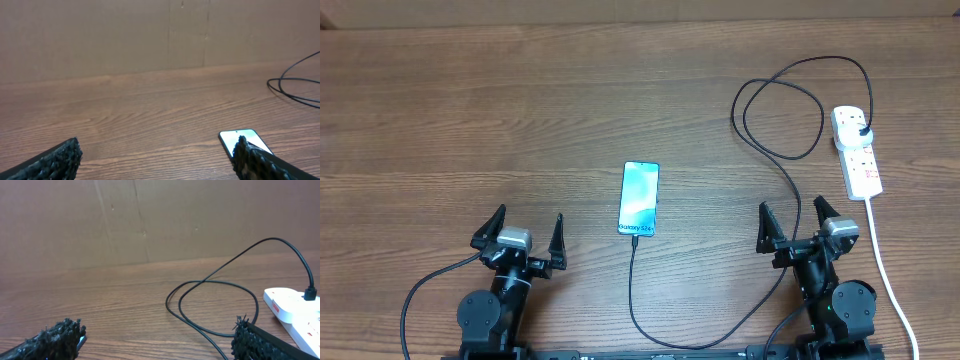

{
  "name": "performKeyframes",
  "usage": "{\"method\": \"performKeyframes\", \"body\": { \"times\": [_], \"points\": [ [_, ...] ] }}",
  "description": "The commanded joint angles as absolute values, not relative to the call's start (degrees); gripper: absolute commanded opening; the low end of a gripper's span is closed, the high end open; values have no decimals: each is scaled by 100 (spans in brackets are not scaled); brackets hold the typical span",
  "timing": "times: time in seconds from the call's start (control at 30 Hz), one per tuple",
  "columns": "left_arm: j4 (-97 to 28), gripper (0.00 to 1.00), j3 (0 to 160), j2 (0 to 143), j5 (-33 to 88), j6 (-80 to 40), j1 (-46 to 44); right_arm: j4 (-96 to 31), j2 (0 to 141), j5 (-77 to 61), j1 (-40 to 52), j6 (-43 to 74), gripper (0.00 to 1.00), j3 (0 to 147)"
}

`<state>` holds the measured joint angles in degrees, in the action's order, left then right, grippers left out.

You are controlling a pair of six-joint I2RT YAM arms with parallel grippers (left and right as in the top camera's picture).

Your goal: Plug charger to phone and switch on socket

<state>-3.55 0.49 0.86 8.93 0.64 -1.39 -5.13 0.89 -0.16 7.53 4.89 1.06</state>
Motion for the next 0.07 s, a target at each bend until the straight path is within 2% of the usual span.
{"method": "performKeyframes", "body": {
  "times": [0.0, 0.03],
  "points": [
    [-373, 99, 27, 25, 843, 172, -119, -484, 16, -30, 731, 460, 100, 45],
    [-373, 100, 27, 25, 843, 172, -119, -484, 16, -30, 731, 462, 100, 45]
  ]
}}
